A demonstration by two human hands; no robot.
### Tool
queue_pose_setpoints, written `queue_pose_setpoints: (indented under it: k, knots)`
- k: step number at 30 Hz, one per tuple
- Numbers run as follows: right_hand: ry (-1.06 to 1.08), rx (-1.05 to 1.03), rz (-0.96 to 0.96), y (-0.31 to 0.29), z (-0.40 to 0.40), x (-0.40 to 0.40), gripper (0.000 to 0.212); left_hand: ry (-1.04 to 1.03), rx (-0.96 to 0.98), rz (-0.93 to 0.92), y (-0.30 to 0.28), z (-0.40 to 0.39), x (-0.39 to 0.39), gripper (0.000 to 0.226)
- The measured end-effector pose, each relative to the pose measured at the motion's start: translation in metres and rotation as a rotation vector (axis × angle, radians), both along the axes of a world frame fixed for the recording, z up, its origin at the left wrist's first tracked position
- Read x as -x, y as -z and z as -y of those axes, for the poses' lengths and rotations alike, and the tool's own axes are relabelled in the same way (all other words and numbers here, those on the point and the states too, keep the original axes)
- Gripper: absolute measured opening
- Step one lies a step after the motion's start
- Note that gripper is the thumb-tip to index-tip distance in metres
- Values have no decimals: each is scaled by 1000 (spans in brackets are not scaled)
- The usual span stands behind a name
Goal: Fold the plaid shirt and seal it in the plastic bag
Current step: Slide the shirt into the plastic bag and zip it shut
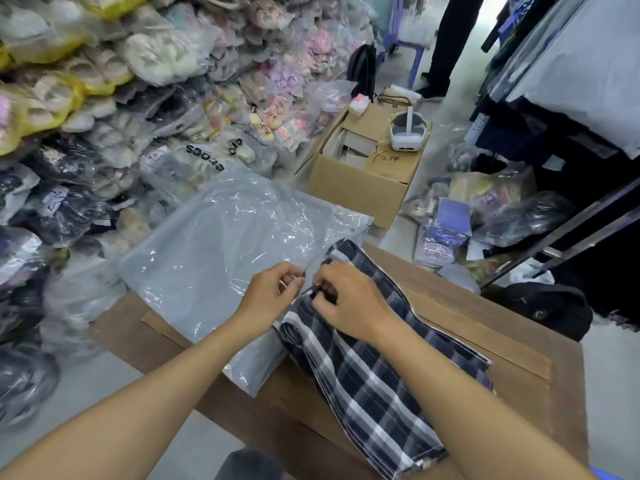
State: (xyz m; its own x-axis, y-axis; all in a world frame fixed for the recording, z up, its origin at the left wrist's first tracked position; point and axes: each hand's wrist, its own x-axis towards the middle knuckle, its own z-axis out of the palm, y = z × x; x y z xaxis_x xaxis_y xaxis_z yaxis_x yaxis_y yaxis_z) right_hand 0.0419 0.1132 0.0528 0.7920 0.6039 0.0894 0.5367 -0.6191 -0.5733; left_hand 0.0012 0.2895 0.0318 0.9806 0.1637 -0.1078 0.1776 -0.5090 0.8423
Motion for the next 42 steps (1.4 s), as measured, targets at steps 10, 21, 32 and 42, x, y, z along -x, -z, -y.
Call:
queue_pose_setpoints:
  k: [10,21,32,42]
  knots:
    - [-52,292,123,39,-18,1,21,91,-144,-29,-16,-2,-6,11]
    - [207,-186,-495,42,4,8,25,206,-551,-33,1,33,13,26]
    - [1067,95,-108,55,145,62,23,300,-689,-57,28,48,6,26]
    - [1437,-360,-544,39,186,91,91,229,-630,-25,29,58,3,20]
